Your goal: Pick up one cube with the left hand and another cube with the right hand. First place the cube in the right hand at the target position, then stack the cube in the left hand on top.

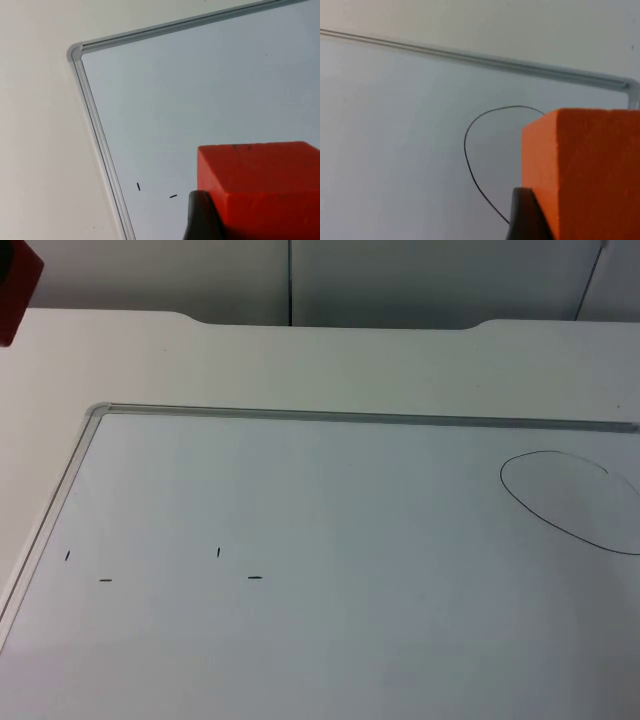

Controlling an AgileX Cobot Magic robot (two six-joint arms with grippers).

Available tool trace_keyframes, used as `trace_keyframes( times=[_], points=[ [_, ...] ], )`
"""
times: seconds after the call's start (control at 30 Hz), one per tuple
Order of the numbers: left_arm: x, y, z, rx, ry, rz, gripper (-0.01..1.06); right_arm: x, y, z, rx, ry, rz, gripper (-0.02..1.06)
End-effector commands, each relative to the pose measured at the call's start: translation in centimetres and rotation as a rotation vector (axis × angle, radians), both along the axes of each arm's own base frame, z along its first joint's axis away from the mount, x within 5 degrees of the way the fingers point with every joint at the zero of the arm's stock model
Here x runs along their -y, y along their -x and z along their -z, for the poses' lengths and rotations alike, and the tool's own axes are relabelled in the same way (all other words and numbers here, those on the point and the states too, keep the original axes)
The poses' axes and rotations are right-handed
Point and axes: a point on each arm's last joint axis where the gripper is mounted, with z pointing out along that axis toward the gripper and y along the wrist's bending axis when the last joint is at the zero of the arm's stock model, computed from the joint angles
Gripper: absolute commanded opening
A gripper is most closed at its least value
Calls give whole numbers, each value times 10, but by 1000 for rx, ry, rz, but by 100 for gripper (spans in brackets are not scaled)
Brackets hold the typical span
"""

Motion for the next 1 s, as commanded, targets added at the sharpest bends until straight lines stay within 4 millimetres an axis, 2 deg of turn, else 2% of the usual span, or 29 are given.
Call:
trace_keyframes(
  times=[0.0,0.07,0.1,0.2,0.27,0.37,0.43,0.57,0.6,0.73,0.97],
  points=[
    [2,2,-4,21,16,7,20,3,-9,23,-14,4,25,0],
    [3,2,-4,18,26,6,20,2,-14,47,-68,10,30,0],
    [3,2,-4,18,26,6,20,2,-14,47,-68,10,30,0],
    [3,2,-4,18,28,6,20,-2,-19,76,-127,35,14,0],
    [3,2,-4,17,31,4,20,-7,-21,82,-132,49,2,0],
    [3,2,-4,16,34,4,20,-23,-28,102,-122,129,-18,0],
    [3,2,-4,18,34,4,20,-29,-29,106,-121,145,-26,0],
    [3,2,-4,18,34,4,20,-38,-32,129,-161,157,-36,0],
    [3,2,-4,18,34,4,20,-38,-32,129,-161,157,-36,0],
    [3,2,-4,16,34,4,20,-40,-36,149,-191,156,-33,0],
    [3,2,-4,16,34,4,20,-41,-38,158,-183,145,-25,0]
  ],
)
